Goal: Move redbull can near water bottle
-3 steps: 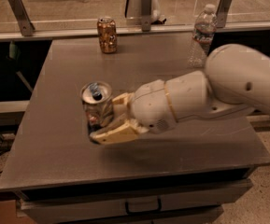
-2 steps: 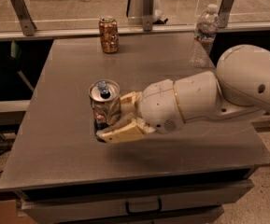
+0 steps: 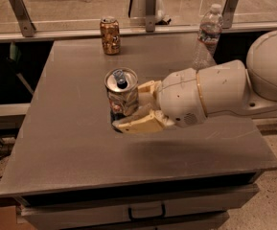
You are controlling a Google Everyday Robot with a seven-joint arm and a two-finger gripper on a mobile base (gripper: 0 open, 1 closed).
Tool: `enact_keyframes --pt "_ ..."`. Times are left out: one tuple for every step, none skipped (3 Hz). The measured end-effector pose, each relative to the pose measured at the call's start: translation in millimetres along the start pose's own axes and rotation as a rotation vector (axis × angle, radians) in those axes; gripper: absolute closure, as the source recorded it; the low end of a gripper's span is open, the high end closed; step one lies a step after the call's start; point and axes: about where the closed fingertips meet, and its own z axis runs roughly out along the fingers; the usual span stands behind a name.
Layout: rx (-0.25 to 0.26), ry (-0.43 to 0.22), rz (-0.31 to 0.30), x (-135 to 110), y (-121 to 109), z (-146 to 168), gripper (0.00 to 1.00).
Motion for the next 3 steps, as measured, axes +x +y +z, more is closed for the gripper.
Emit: enact_keyframes --pt "0.111 0.059 -0.068 -8 -31 -45 1.00" --pt "0.239 0.076 -0.095 -3 -69 -96 1.00" --pt "0.358 0.076 -0.089 13 -113 -136 1.00"
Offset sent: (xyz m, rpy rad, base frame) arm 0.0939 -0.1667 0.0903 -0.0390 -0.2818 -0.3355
